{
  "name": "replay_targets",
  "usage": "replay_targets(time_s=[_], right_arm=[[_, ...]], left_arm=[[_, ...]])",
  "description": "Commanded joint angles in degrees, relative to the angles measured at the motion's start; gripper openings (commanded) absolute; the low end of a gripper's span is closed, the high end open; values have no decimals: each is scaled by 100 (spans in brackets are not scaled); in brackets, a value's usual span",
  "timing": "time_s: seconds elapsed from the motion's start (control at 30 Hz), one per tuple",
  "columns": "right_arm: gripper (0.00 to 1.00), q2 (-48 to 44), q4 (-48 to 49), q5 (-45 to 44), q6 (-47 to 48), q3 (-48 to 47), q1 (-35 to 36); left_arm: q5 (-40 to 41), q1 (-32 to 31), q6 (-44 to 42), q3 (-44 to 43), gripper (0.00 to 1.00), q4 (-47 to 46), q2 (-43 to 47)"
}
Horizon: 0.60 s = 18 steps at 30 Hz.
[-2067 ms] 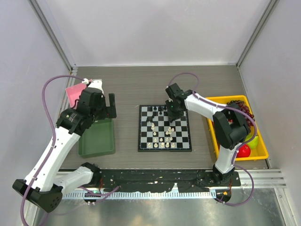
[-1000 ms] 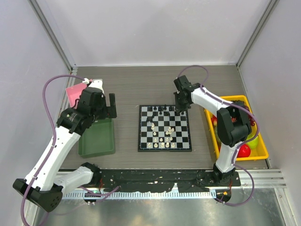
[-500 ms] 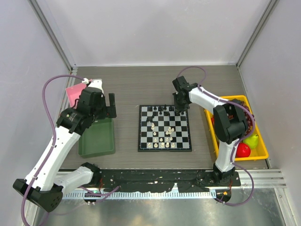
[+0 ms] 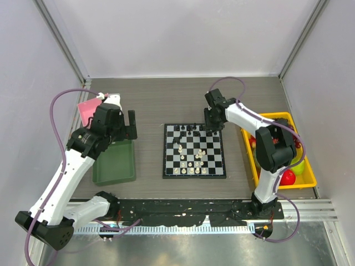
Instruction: Set up the chess pieces on the board
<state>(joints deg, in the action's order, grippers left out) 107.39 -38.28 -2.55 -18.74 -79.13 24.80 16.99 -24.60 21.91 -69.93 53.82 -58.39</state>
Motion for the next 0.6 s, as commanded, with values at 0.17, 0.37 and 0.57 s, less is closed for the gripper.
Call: replay_targets(time_s=[0.17,0.37,0.57], right_arm=[[39,-571,216,395,-156,-23,280],[37,-220,260,422,-226,-225,377],[35,-17,269,465,-244,-304,377]], left_arm=[[85,43,32,67,99,-144,240],[111,43,32,94,99,-109,328],[120,43,41,129,99,-109,390]])
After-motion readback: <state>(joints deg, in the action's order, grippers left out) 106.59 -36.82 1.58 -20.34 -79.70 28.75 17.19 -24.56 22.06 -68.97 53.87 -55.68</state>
